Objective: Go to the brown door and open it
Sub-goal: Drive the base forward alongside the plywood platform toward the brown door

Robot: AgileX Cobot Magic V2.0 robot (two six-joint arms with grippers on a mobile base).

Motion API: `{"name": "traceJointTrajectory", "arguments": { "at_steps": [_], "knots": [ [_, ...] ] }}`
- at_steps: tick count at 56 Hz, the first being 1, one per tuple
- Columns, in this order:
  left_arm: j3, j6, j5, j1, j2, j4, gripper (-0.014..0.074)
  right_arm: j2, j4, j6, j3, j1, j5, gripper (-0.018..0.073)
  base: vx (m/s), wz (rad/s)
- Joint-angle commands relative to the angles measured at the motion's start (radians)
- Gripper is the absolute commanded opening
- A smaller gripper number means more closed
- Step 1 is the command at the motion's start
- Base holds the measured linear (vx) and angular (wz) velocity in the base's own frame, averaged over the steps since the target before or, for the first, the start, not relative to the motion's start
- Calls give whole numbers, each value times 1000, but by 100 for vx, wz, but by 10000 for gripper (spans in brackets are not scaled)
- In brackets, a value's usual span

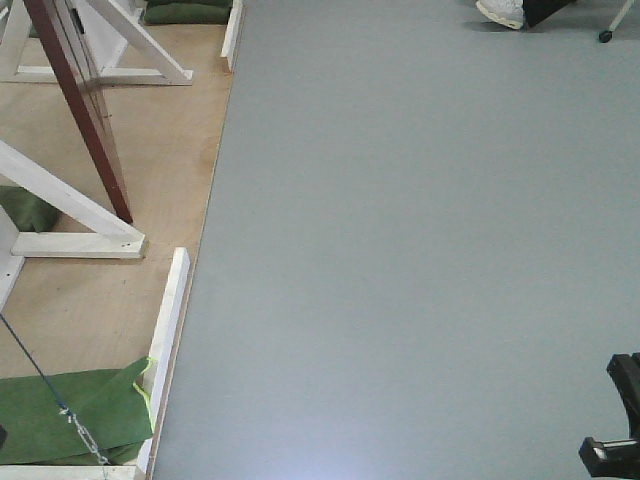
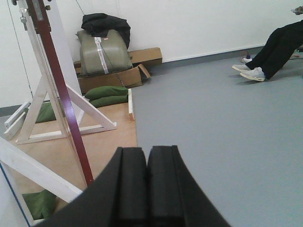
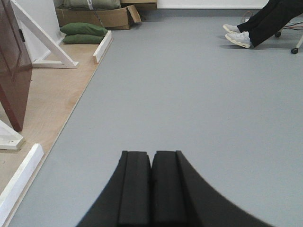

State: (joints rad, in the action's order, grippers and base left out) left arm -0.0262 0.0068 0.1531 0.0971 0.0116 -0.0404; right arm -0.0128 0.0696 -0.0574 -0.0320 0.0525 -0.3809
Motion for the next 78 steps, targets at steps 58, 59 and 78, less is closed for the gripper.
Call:
{"name": "traceJointTrajectory", "arguments": {
  "at_steps": [58, 59, 78],
  "knots": [
    [25, -7, -80, -1, 14, 8, -6, -6, -3, -8, -4, 1, 80, 0, 24, -1],
    [25, -7, -80, -1, 14, 8, -6, -6, -3, -8, -4, 1, 80, 0, 35, 1],
    [25, -7, -80, -1, 14, 8, -6, -6, -3, -8, -4, 1, 80, 0, 35, 11]
  ]
}}
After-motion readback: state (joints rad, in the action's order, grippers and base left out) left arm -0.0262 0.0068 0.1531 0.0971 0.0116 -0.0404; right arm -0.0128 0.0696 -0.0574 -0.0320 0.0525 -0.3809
